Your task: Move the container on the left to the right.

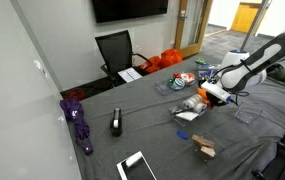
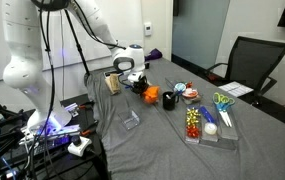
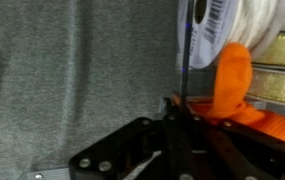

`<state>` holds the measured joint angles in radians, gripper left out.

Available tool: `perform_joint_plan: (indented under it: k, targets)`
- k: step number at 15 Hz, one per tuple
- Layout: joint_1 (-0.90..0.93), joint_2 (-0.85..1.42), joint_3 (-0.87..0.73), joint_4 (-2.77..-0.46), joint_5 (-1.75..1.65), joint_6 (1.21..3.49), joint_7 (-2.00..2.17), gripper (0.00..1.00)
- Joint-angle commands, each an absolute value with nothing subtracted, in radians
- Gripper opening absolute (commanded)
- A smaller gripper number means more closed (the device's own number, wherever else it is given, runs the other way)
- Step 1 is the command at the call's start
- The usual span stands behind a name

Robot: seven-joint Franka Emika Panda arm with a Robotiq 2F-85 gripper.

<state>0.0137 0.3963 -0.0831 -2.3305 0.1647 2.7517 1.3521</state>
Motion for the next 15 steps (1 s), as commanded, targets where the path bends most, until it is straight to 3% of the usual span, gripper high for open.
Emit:
perform_joint_plan:
  k: [1,15]
  targets:
    - [-0.024,0.328,-0.064,-2.390,0.228,2.767,1.234,0.01]
    - [-0.049,0.286,-0.085,-2.455,0.308,2.765,1.081,0.01]
